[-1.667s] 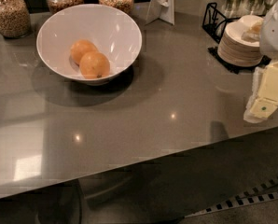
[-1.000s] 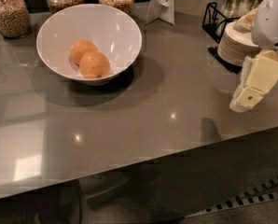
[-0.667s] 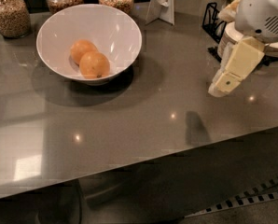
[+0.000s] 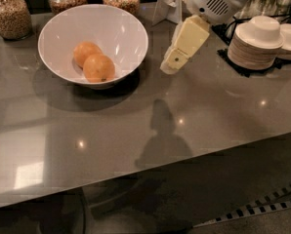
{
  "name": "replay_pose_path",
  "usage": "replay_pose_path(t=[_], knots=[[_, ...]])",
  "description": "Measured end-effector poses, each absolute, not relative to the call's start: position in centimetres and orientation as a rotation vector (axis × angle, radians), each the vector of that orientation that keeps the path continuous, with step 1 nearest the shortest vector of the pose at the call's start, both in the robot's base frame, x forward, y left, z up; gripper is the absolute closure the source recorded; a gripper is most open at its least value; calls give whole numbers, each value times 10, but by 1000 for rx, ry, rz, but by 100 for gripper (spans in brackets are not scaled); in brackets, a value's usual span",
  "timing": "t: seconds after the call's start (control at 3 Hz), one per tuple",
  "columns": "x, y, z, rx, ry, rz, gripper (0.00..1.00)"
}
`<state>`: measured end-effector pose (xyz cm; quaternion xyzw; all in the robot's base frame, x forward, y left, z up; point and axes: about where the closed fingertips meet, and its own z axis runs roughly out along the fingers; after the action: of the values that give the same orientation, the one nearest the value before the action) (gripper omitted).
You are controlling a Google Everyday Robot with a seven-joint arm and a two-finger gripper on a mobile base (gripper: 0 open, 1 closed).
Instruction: Pick orange from white bowl
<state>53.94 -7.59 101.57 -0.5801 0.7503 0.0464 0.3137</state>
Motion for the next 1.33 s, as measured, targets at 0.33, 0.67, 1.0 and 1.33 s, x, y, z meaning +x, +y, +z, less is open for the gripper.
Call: replay_pose_path(t=[0.33,0.67,1.0,1.33], knots=[[540,-73,1017,-1518,1972,114,0],[555,-59,1012,-1469,1946,97,0],[584,-33,1016,-1389,1895,83,0],[612,-10,1011,-1345,1876,103,0]])
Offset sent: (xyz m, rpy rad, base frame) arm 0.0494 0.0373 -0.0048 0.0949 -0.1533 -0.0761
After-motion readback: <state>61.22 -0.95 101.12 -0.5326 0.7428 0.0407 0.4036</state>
